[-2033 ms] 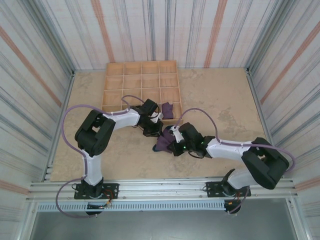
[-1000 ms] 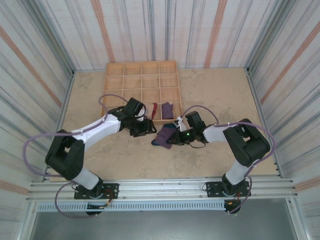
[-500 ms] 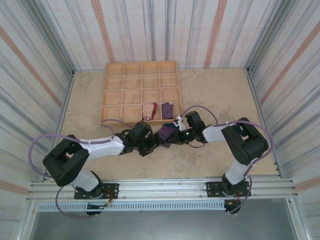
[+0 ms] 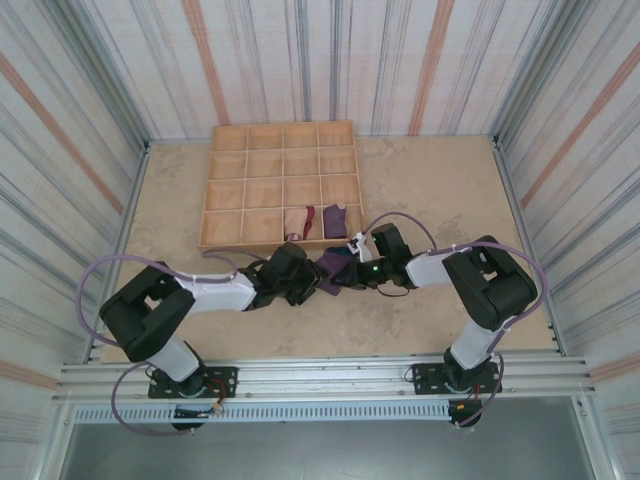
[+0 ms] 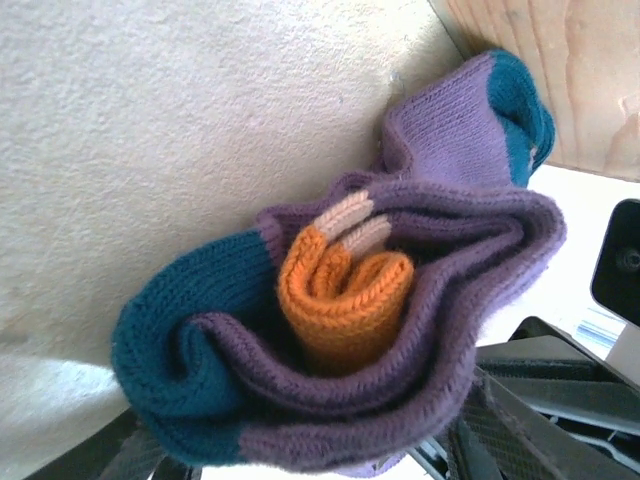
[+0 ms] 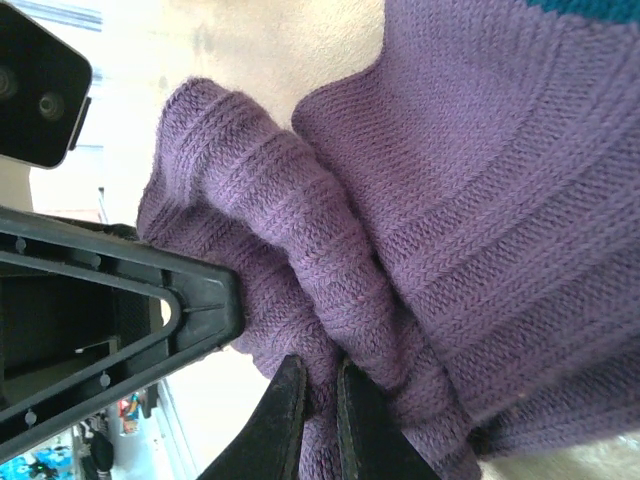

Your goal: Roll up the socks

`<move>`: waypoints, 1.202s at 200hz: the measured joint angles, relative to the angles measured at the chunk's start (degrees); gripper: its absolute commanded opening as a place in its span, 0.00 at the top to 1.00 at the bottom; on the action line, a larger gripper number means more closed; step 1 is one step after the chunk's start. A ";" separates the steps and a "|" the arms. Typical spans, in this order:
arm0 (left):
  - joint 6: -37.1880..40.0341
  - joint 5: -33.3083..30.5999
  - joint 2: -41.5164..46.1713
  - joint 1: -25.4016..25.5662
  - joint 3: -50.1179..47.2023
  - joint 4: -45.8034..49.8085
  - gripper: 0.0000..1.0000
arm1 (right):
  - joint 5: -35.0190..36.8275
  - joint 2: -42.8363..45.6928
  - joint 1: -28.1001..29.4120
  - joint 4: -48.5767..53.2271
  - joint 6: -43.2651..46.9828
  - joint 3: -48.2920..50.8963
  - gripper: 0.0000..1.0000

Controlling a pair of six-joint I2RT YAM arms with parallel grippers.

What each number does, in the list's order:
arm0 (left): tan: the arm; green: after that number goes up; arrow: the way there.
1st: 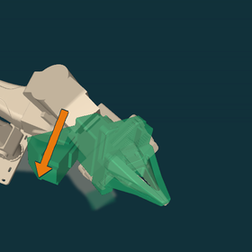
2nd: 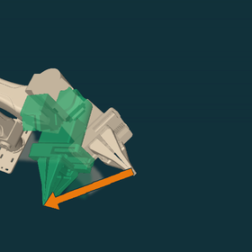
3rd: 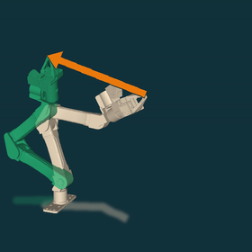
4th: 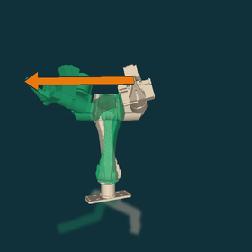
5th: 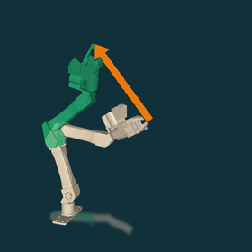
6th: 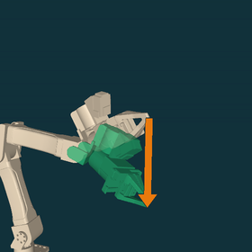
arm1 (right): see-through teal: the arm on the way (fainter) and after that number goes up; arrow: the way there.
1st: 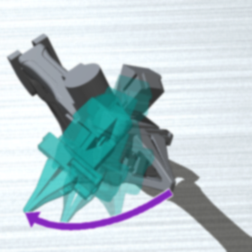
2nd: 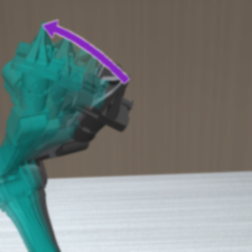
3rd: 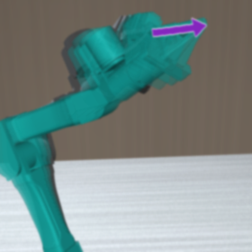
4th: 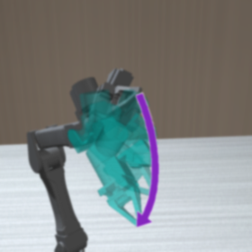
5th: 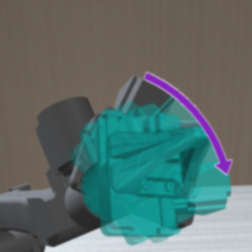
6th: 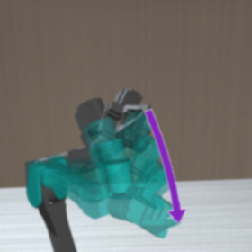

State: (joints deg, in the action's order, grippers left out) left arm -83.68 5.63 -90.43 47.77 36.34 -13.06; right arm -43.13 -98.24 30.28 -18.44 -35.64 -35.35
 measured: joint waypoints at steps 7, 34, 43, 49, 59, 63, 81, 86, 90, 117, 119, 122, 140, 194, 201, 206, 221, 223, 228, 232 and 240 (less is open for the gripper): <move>-0.02 0.04 -0.44 0.00 0.15 -0.35 0.46 | 0.00 0.00 0.00 -0.09 0.00 0.02 1.00; 0.35 0.26 -2.38 -0.22 1.16 -1.31 0.56 | 0.17 0.02 0.00 -1.33 0.00 0.55 1.00; 0.52 0.28 -2.97 -0.50 1.36 -1.73 0.58 | 0.22 0.02 0.00 -1.81 -0.02 0.74 1.00; 0.74 0.33 -3.30 -0.57 1.49 -1.97 0.60 | 0.28 0.02 0.00 -2.10 -0.02 0.79 1.00; 1.18 0.42 -3.89 -0.85 1.75 -2.32 0.65 | 0.52 0.02 0.00 -2.51 -0.04 0.87 1.00; 1.18 0.52 -4.15 -0.96 1.81 -2.51 0.67 | 0.68 0.02 0.00 -2.64 -0.07 0.92 1.00; 2.19 0.96 -5.03 -1.46 2.19 -2.93 0.77 | 1.09 0.02 0.00 -3.34 -0.15 1.11 1.00; 2.56 1.22 -5.22 -1.62 2.29 -2.93 0.80 | 1.20 0.02 0.00 -3.45 -0.13 1.11 0.98; 2.54 1.42 -5.35 -1.75 2.43 -2.91 0.83 | 1.31 0.02 0.00 -3.48 -0.13 1.11 0.96; 4.48 3.52 -5.77 -2.80 3.63 -1.60 0.99 | 3.34 1.46 0.22 -2.97 0.33 1.55 0.76; 4.70 3.58 -5.77 -2.82 3.72 -1.42 0.99 | 3.74 1.73 0.37 -2.80 0.59 1.62 0.75; 4.87 3.82 -5.79 -2.84 3.89 -1.03 1.00 | 4.17 2.19 0.52 -2.62 0.70 1.75 0.73; 6.54 4.42 -5.73 -3.13 5.11 1.90 1.00 | 9.66 6.91 2.84 0.92 3.34 2.14 0.61; 11.72 4.37 -2.62 -3.21 9.14 17.42 0.99 | 37.51 21.55 22.47 9.18 13.53 3.19 0.34; 12.35 4.37 -2.29 -3.23 9.53 19.23 0.99 | 42.36 21.92 25.77 9.35 15.26 3.30 0.33; 12.68 4.42 -2.08 -3.41 9.68 20.13 0.99 | 45.70 21.88 28.06 9.35 16.52 3.34 0.34; 13.66 4.87 -1.38 -3.87 9.75 22.43 0.99 | 54.38 20.87 34.23 9.09 20.15 3.58 0.34; 13.68 4.94 -1.33 -3.91 9.75 22.62 0.99 | 55.60 20.57 34.99 9.03 20.72 3.63 0.34; 13.94 5.14 -1.14 -4.15 9.75 23.12 0.99 | 58.29 19.85 36.85 8.63 21.88 3.67 0.34; 14.10 5.33 -1.03 -4.33 9.75 23.54 0.99 | 60.72 18.95 38.34 8.33 23.08 3.67 0.34; 14.34 5.64 -0.85 -4.61 9.75 23.96 0.99 | 64.83 17.14 40.50 7.28 24.94 3.67 0.34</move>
State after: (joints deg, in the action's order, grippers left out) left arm -69.34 11.27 -91.29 43.16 46.09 10.90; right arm 21.69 -81.10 70.78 -11.16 -10.70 -31.68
